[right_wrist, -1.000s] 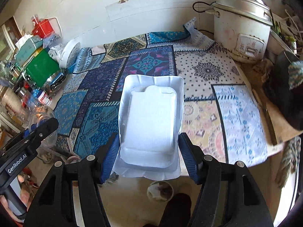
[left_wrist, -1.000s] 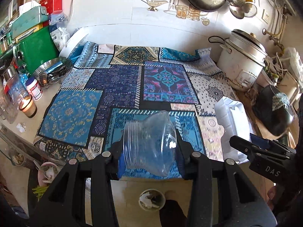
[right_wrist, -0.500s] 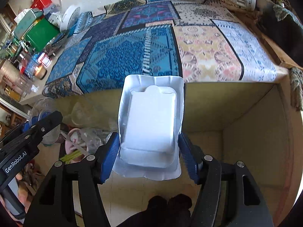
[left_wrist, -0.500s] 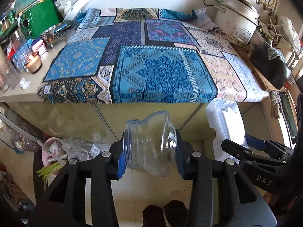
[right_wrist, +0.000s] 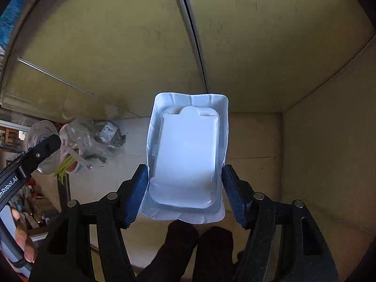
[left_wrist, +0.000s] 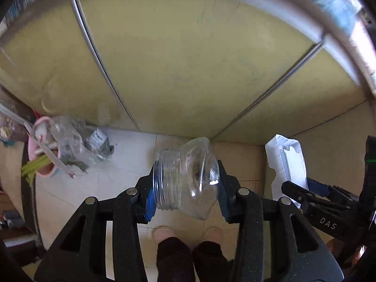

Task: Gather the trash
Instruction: 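Carry the clear cup and white tray down toward the floor bin, then open the right tool over the bin while the left tool releases the clear cup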

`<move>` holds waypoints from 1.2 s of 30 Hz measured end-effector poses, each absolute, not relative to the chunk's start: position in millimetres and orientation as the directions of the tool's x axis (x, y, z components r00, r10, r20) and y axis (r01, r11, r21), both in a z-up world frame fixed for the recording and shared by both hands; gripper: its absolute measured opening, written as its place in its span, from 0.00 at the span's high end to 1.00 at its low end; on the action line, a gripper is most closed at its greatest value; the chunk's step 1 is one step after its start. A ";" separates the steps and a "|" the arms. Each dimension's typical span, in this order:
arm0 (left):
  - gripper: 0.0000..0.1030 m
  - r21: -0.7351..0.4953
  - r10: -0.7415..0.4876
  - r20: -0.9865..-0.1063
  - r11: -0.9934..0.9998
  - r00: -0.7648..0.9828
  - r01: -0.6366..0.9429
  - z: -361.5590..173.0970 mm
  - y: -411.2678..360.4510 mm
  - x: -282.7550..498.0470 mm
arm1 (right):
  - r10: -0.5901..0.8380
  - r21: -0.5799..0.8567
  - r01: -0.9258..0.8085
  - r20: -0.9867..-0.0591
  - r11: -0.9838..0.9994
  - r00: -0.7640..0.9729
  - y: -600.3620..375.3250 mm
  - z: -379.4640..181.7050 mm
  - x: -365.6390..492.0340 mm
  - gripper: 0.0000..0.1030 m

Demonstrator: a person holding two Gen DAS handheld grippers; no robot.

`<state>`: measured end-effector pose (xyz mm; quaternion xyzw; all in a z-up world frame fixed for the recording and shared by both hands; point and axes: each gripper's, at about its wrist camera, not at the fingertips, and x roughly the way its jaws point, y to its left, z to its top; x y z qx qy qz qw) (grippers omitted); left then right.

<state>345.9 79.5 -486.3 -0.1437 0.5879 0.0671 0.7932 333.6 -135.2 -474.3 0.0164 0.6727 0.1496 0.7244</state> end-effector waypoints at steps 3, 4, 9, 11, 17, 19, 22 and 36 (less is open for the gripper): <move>0.59 -0.155 -0.064 -0.957 0.937 0.283 -0.312 -550.0 82.3 347.2 | 0.228 0.220 -0.214 -0.974 0.952 0.014 -133.6 -544.1 342.8 0.41; 0.59 -0.157 -0.065 -0.959 0.932 0.276 -0.326 -573.8 84.5 346.7 | 0.225 0.219 -0.220 -0.974 0.951 0.005 -130.5 -563.4 345.7 0.41; 0.59 -0.154 -0.069 -0.967 0.927 0.246 -0.343 -668.0 91.1 342.8 | 0.256 0.264 -0.232 -0.964 0.936 -0.067 -112.3 -667.5 358.4 0.41; 0.59 -0.151 -0.071 -0.969 0.928 0.237 -0.341 -698.1 91.9 344.0 | 0.281 0.296 -0.224 -0.955 0.929 -0.094 -102.6 -699.8 358.8 0.41; 0.59 -0.154 -0.085 -0.972 0.935 0.220 -0.320 -773.1 86.0 346.2 | 0.308 0.336 -0.265 -0.941 0.904 -0.141 -72.4 -770.7 357.0 0.39; 0.59 -0.157 -0.090 -0.972 0.935 0.215 -0.317 -791.4 83.9 346.9 | 0.309 0.342 -0.290 -0.939 0.894 -0.152 -63.0 -783.0 356.5 0.37; 0.59 -0.175 -0.111 -0.971 0.934 0.213 -0.310 -815.1 81.3 347.4 | 0.313 0.350 -0.317 -0.936 0.881 -0.162 -62.5 -798.6 358.5 0.33; 0.59 -0.248 -0.202 -0.961 0.931 0.189 -0.268 -863.6 53.5 367.4 | 0.281 0.297 -0.336 -0.955 0.894 -0.097 -105.6 -786.4 361.1 0.30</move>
